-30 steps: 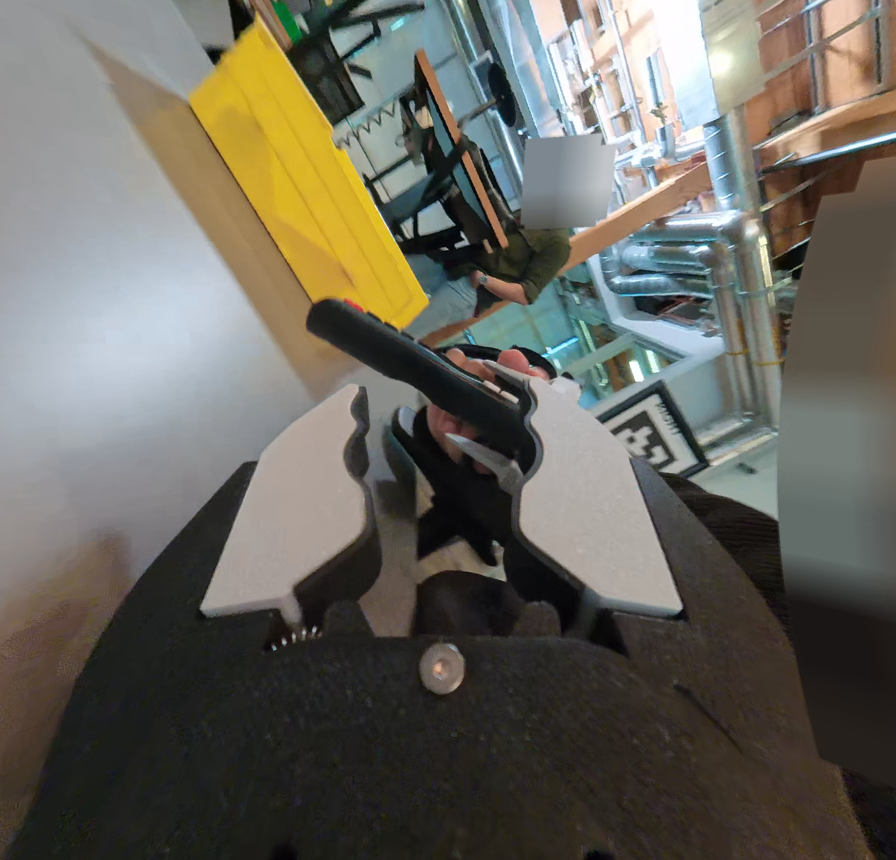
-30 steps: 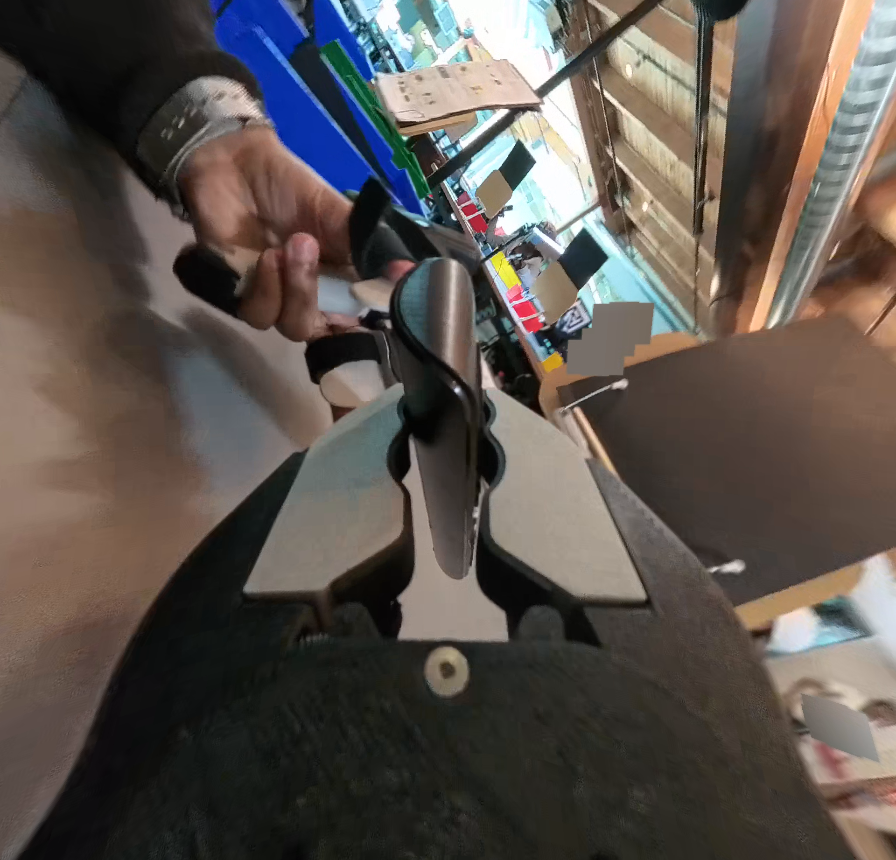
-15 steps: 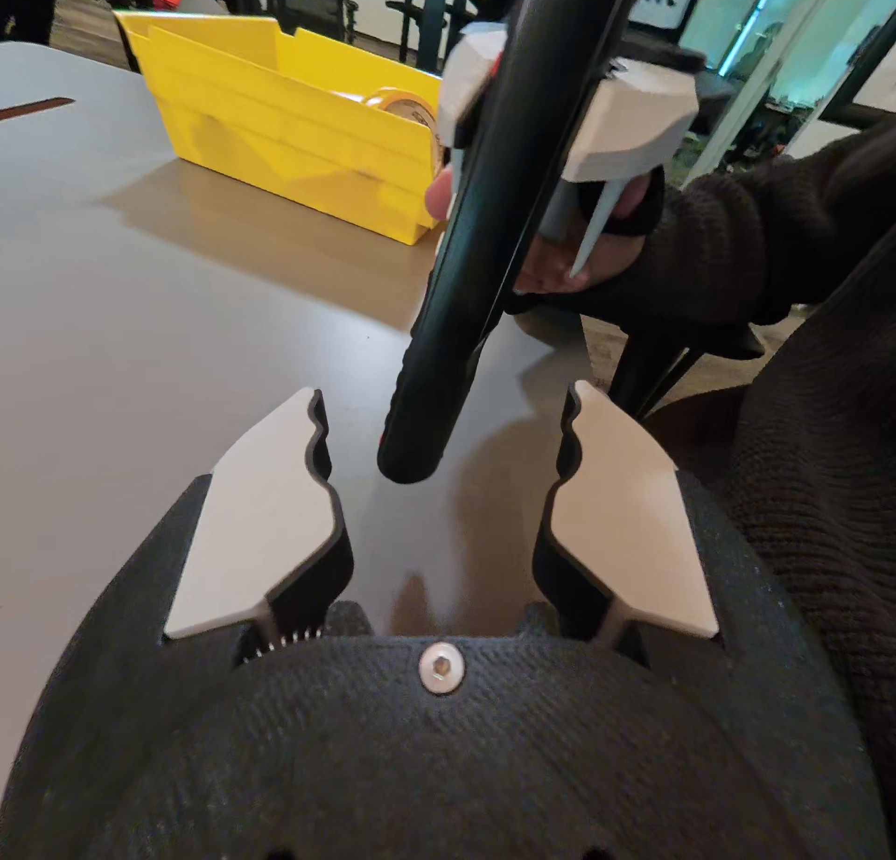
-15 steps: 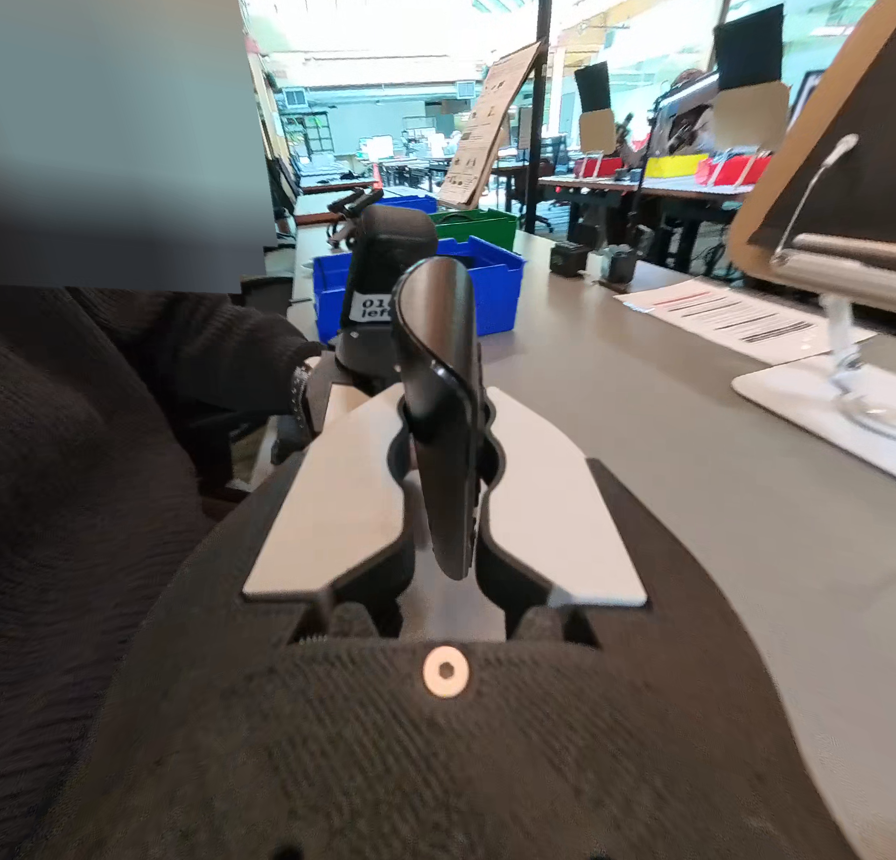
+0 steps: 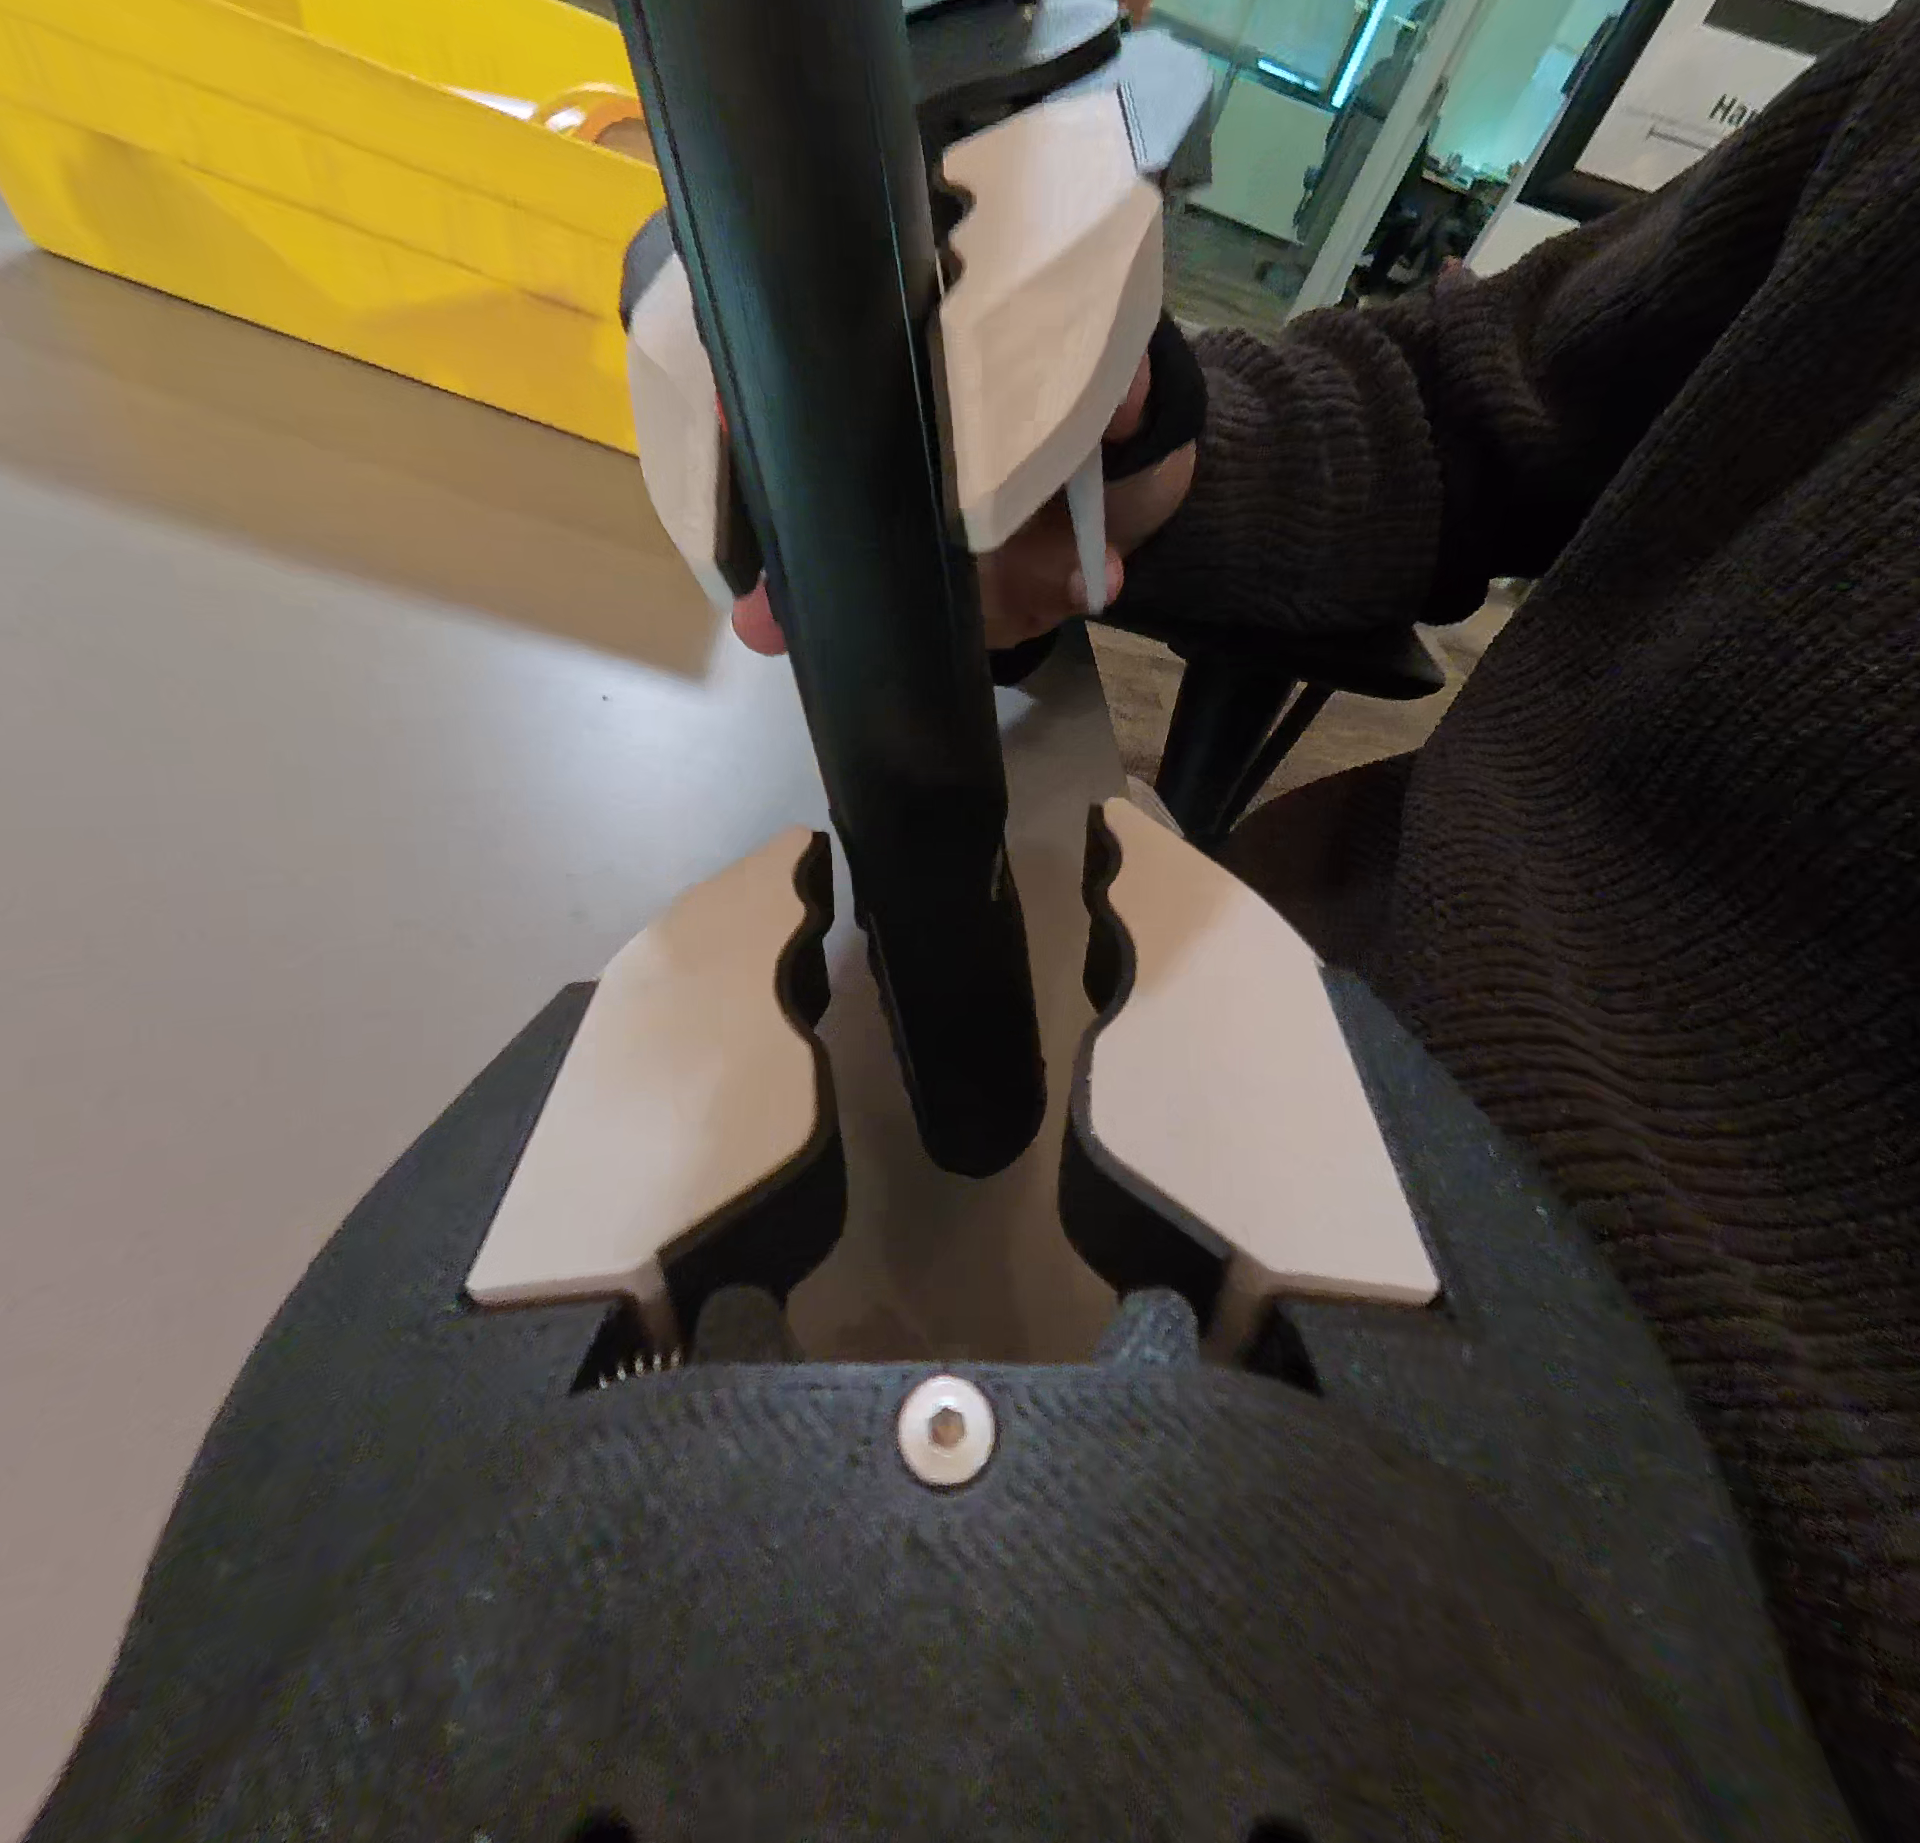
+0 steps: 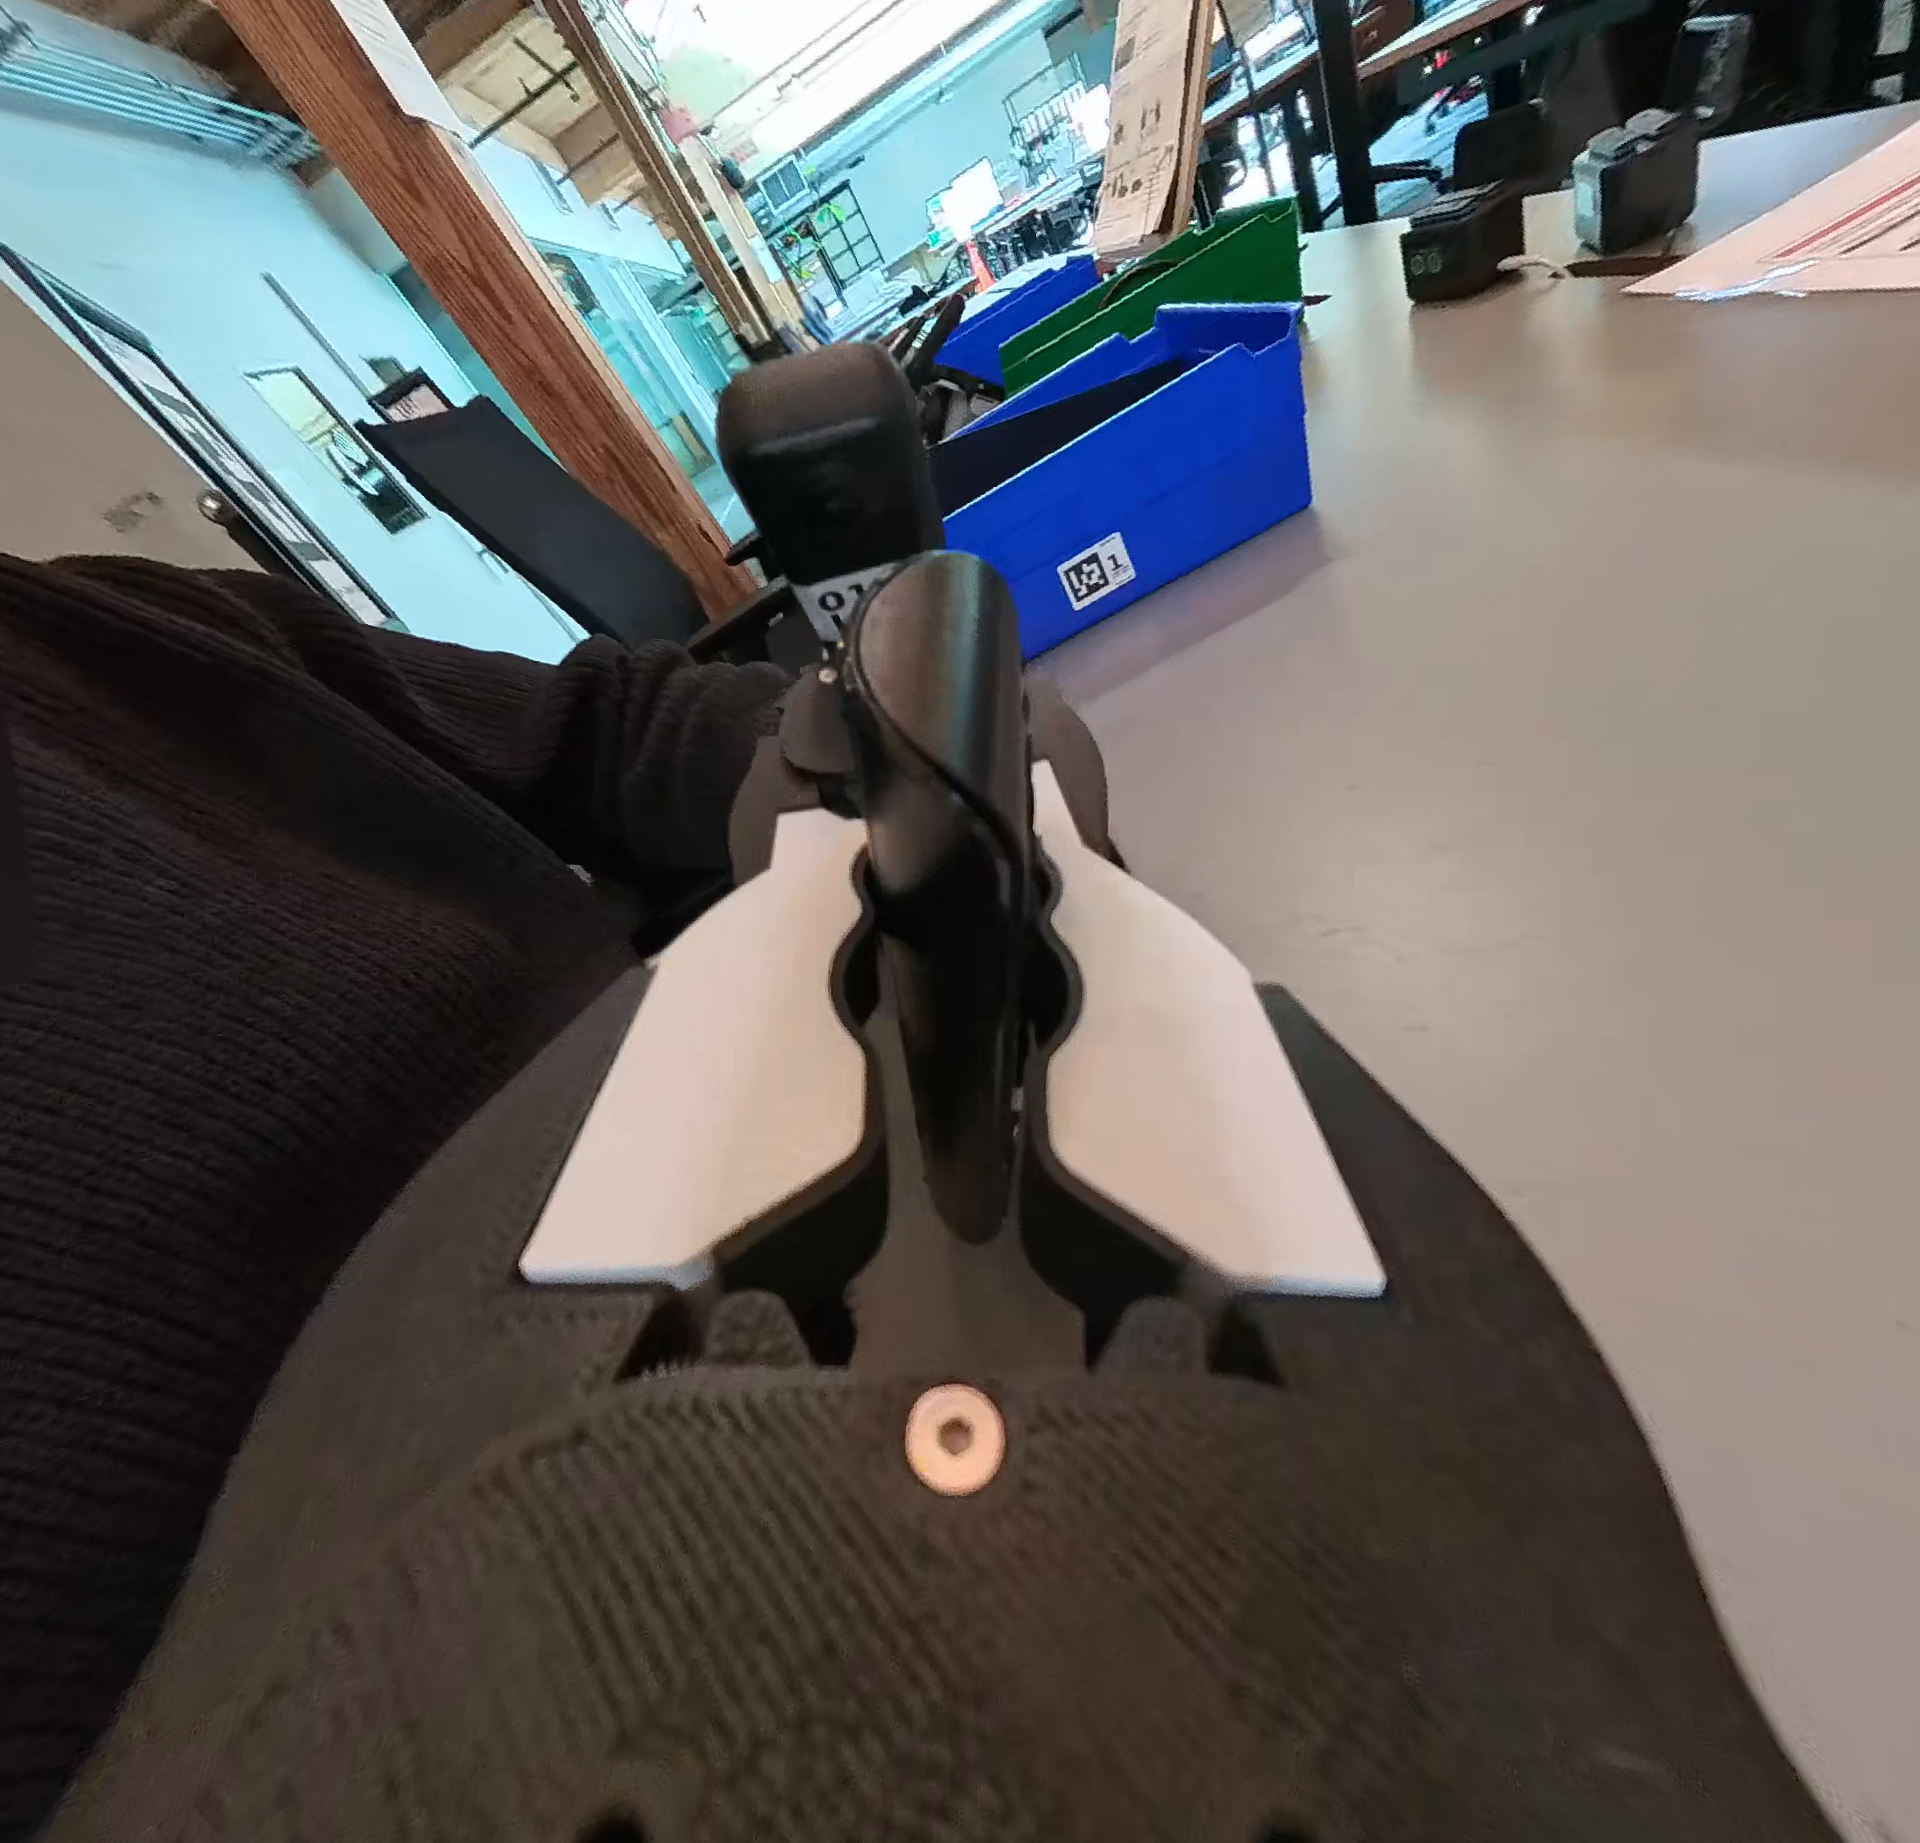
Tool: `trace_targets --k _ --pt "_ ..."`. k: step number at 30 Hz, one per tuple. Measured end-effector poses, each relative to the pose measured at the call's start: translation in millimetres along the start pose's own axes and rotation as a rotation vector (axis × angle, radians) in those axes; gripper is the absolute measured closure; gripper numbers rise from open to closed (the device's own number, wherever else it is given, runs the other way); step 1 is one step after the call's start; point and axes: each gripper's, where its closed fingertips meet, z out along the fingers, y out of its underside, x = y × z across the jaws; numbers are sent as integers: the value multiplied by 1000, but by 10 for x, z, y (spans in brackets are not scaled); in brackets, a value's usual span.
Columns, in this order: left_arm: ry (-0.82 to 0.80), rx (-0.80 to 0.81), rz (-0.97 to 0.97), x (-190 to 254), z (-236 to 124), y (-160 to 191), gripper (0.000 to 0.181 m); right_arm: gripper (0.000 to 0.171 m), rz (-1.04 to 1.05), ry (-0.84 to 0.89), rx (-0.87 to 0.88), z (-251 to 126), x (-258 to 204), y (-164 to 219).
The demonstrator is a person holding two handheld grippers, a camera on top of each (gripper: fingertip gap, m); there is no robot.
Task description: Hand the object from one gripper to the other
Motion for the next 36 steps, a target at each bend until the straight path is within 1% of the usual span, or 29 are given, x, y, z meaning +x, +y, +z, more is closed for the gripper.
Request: trace_targets --k 2,6,11,12,14,16,18,20,23,25,27,30,34,36 --pt "12 -24 1 20 27 47 135 146 7 -11 -2 -11 -13 -10" --pt "15 -25 2 26 44 55 153 146 15 -28 -7 -7 -38 0" --pt "51 4 -116 20 46 24 157 143 10 -17 32 -12 3 -42" --pt "65 13 -141 26 46 11 157 137 2 -1 51 -29 38 -69" --pt "77 35 -200 6 35 -20 157 114 -33 65 135 -107 147 -192" --pt "68 82 -267 -79 -22 -84 157 107 -65 134 202 -242 257 -316" --pt "45 162 -364 -241 -140 -184 158 107 -95 184 227 -376 350 -381" --pt "22 264 -506 -463 -316 -282 158 108 -110 214 233 -468 417 -392" --pt "-17 417 -723 -832 -626 -335 158 109 -119 239 220 -503 489 -351" --pt "-44 483 -800 -1020 -800 -323 158 110 -129 246 183 -459 522 -283" --pt "-73 516 -836 -1147 -923 -307 158 110 -136 249 147 -400 543 -209" --pt "-82 559 -856 -1217 -1031 -332 158 111 -119 238 118 -317 541 -129" --pt "-63 612 -859 -1202 -1060 -395 158 112 -75 235 107 -215 560 -59" --pt "-31 681 -864 -1176 -1059 -462 157 112 -4 222 124 -127 571 -25"
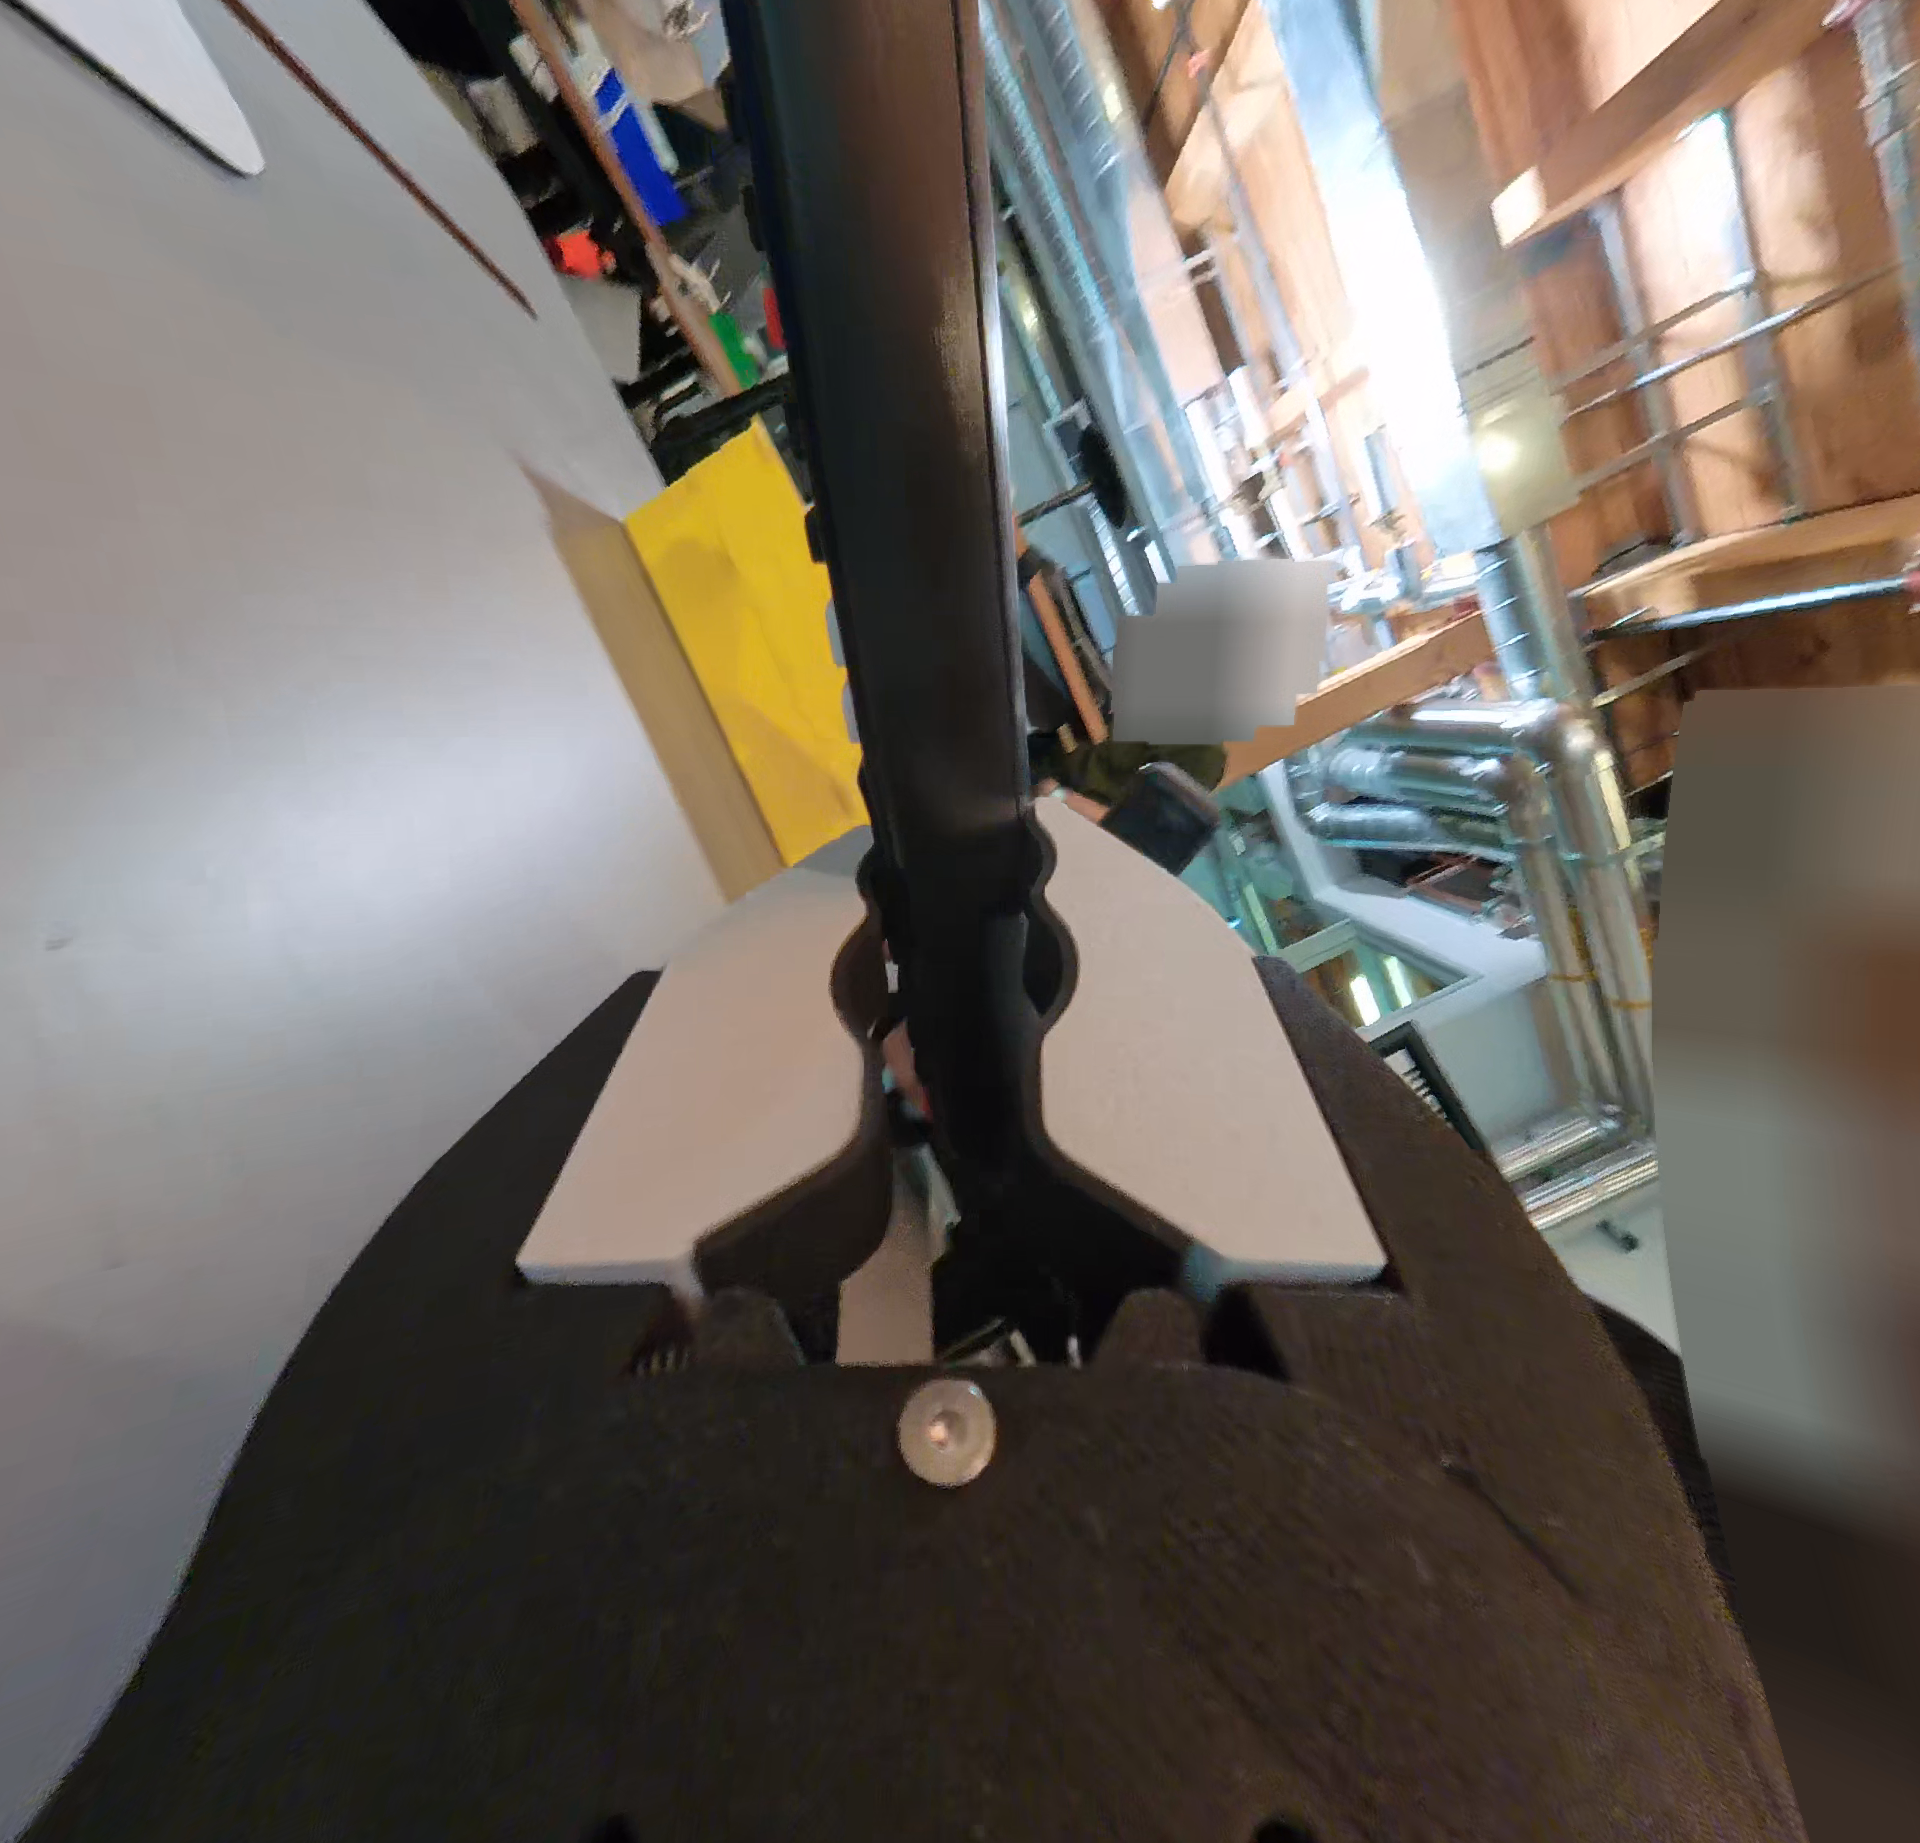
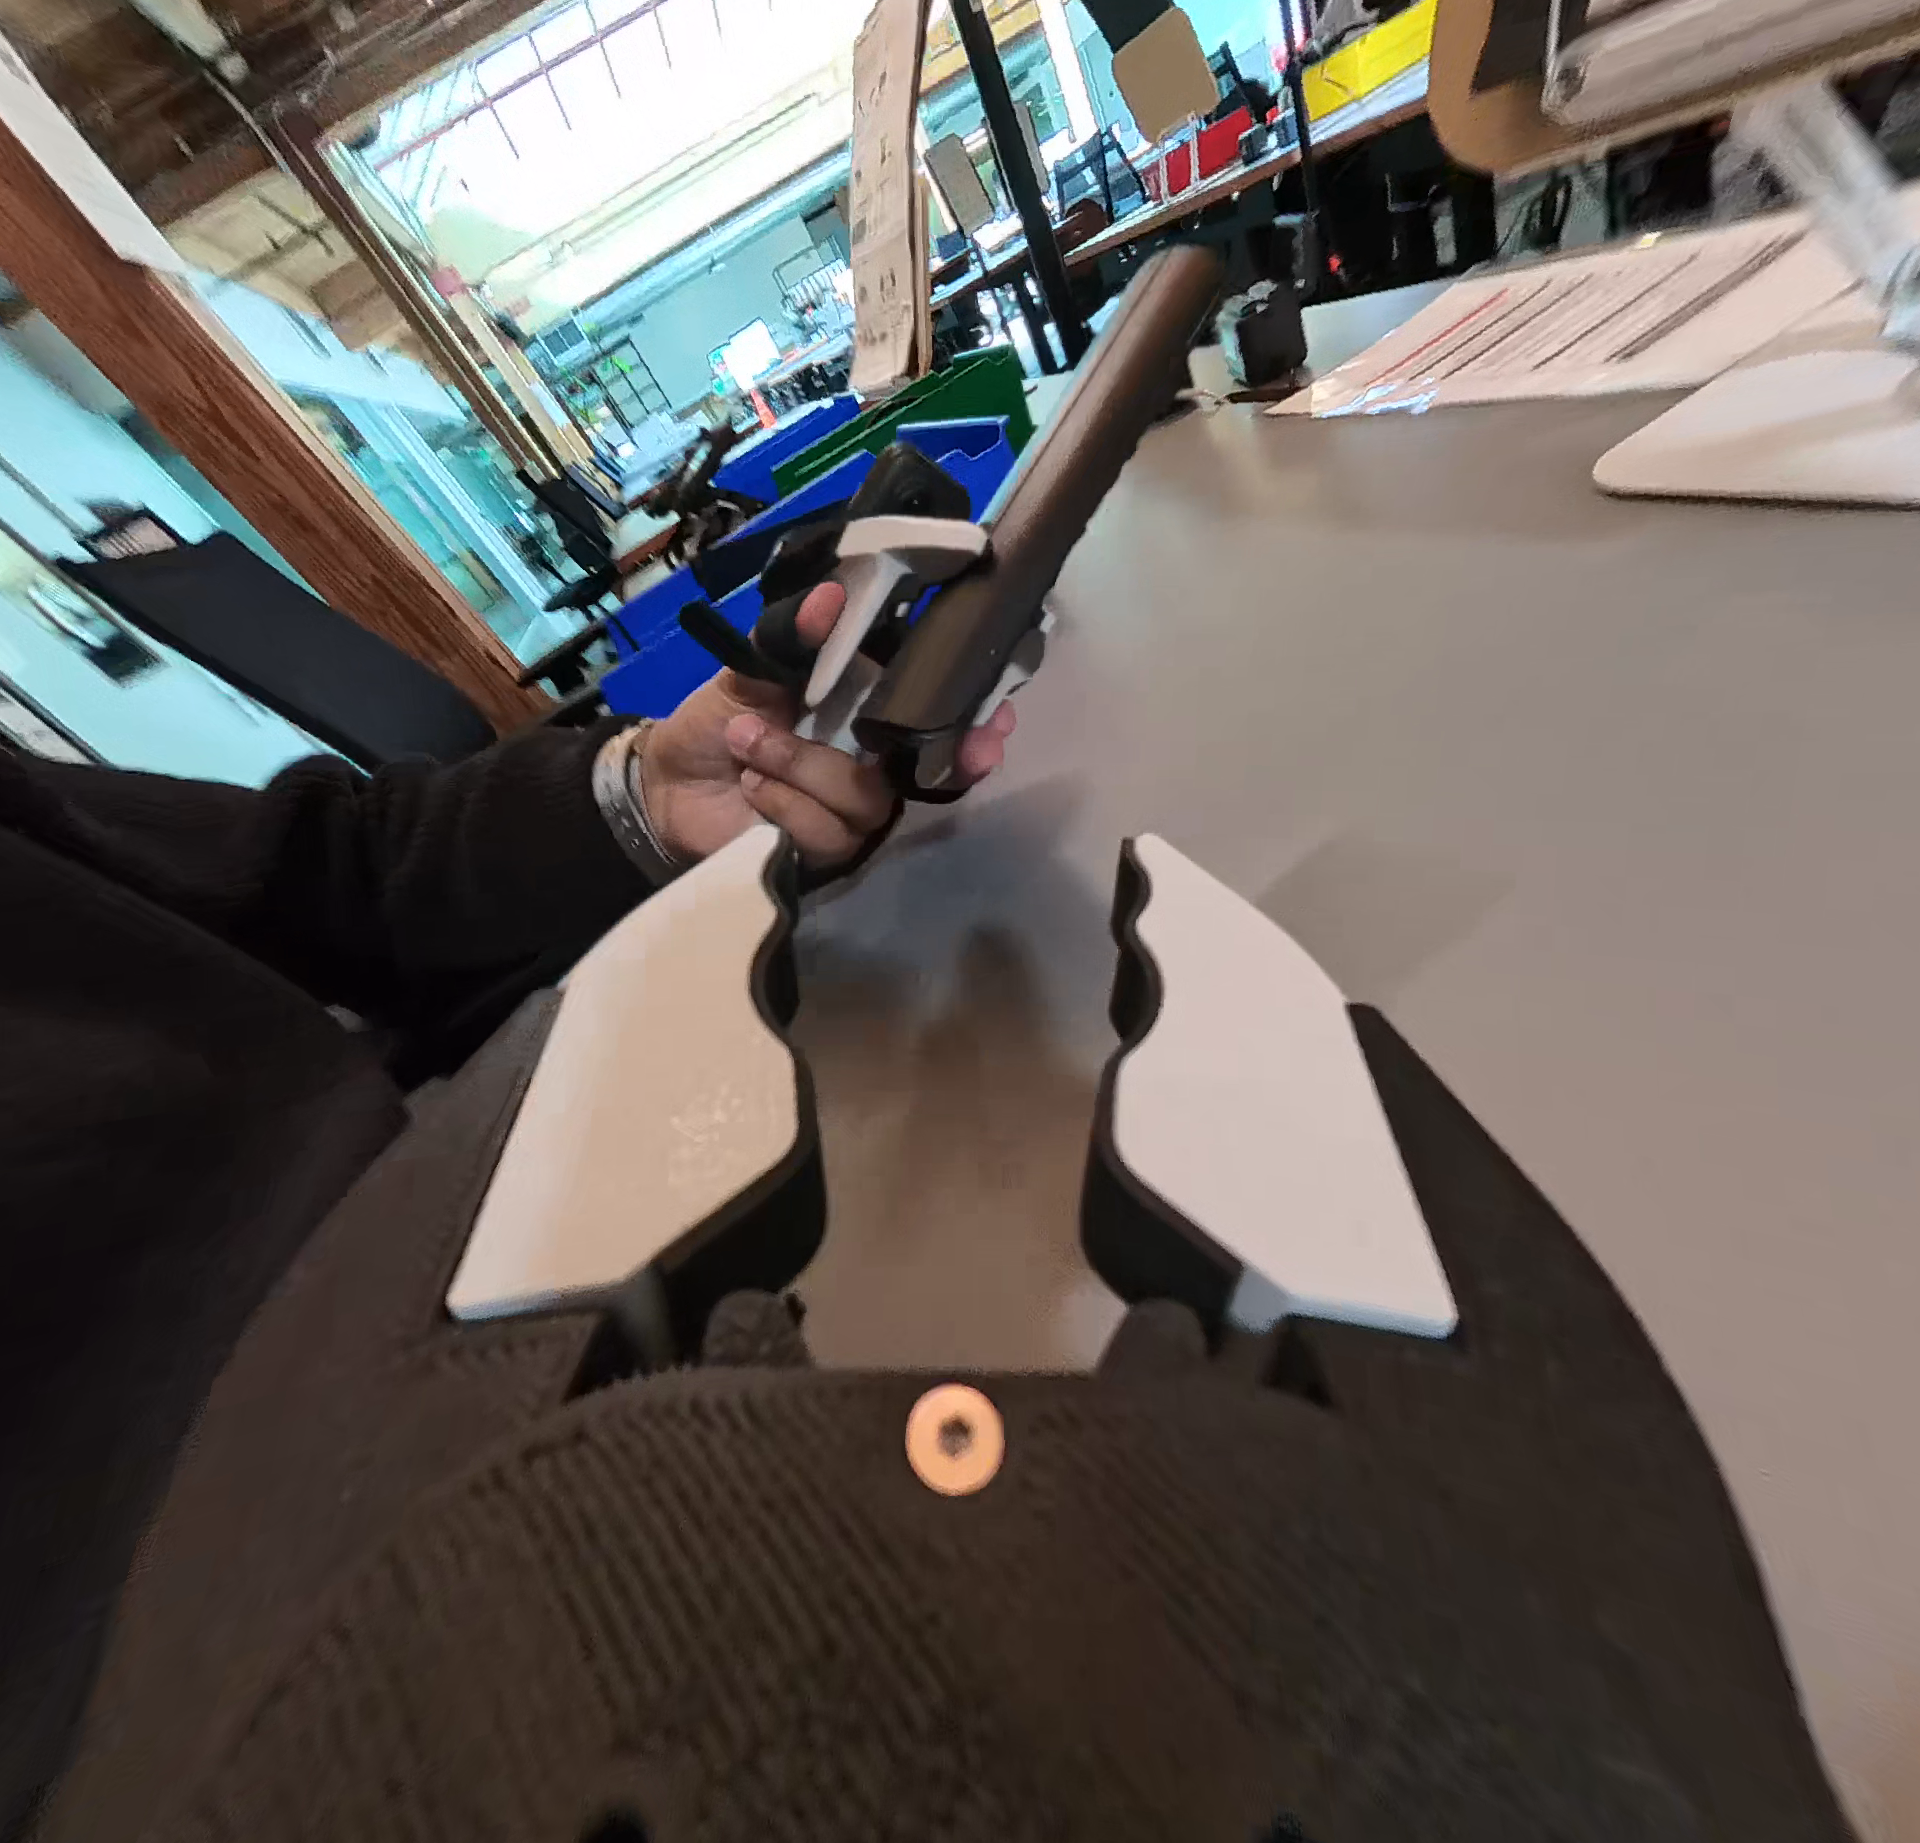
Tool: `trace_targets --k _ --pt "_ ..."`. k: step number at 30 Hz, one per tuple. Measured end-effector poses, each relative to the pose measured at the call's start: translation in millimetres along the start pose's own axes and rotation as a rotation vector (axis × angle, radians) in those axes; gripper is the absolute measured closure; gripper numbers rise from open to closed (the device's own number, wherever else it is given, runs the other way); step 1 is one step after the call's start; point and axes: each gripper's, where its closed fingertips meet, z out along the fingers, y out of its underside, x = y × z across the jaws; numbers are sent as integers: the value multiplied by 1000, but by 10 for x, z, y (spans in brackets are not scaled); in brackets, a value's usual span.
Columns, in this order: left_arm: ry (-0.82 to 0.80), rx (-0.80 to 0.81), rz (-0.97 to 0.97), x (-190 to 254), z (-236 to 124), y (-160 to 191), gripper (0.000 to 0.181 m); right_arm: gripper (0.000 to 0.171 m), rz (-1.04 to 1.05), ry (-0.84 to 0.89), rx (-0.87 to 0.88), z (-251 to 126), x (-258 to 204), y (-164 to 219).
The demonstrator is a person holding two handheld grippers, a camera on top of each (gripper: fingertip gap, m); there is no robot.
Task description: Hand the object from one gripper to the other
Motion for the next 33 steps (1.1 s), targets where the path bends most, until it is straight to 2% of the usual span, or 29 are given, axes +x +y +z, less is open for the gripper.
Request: trace_targets --k 3,6,9,12,18,22,24,33 --pt "61 33 -30 86 71 76 158 112 156 -82 2 157 -93 86" --pt "57 104 47 155 127 140 158 112 266 -123 18 266 -133 134" --pt "-42 254 127 139 125 90 158 116 225 -21 98 333 -106 121" --pt "-66 337 166 188 99 90 158 120 247 -9 210 400 -199 25" --pt "-27 340 140 241 150 209 159 124 398 -63 261 604 -256 63" --pt "-4 334 133 279 170 262 159 135 455 -125 308 641 -335 -13" --pt "16 327 149 323 166 258 159 146 535 -158 317 621 -312 -25" --pt "17 298 176 356 184 296 158 148 555 -195 308 539 -241 -99"
